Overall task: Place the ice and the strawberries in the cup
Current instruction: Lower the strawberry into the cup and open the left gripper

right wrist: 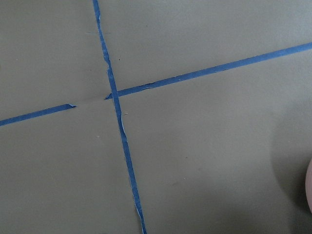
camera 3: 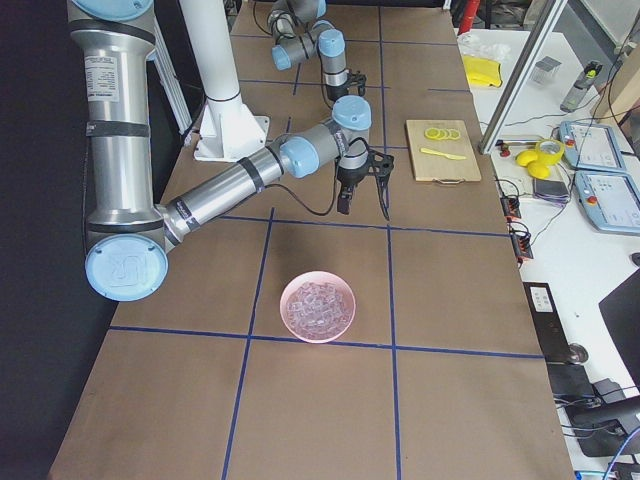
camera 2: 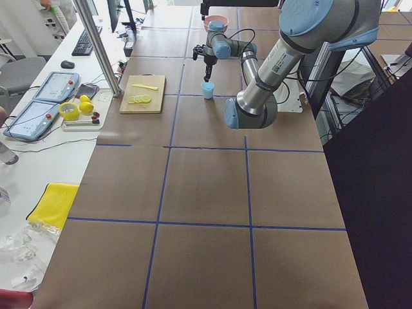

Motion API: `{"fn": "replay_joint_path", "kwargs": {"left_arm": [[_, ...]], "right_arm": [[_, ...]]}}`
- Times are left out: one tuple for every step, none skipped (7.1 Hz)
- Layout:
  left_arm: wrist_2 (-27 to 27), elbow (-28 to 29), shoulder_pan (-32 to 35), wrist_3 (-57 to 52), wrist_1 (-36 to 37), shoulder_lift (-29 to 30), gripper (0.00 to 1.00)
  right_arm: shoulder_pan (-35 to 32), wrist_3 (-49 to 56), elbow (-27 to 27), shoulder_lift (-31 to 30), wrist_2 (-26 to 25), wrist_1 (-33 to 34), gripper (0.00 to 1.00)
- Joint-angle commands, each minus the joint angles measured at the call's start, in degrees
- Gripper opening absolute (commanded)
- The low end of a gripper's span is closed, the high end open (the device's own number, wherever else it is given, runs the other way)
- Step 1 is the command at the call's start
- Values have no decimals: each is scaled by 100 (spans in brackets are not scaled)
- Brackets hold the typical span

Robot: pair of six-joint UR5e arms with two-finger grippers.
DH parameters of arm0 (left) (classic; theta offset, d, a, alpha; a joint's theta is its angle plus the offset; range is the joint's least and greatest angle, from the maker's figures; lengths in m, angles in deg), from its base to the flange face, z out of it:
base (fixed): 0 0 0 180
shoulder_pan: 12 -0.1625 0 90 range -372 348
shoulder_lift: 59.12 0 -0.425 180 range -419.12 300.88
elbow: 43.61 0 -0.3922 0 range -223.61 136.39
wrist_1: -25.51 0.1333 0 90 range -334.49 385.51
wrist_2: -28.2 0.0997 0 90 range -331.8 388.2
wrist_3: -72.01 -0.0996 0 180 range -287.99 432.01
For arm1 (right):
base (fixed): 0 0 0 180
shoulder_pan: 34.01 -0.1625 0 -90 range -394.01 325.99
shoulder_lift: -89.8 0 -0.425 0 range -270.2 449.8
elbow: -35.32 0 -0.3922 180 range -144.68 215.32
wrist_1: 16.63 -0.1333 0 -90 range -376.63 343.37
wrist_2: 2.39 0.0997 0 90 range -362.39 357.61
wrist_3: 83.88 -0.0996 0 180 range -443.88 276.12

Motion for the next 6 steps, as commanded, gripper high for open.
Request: {"fn": "replay_joint_path", "kwargs": {"left_arm": [[4,-55,0,10,8,-60,20],[4,-47,0,19,0,-113,30],[4,-56,0,27,0,-139,41],[4,-64,0,19,0,-148,62],[12,-73,0,19,0,-140,81],[12,-73,0,19,0,-148,83]], "right_arm": [[9,0,8,9,9,0,99],[0,0,17,9,9,0,99],[0,0,26,9,9,0,99],[0,0,34,9,9,0,99],[0,-9,52,9,17,0,99],[-9,-9,43,9,18,0,99]]}}
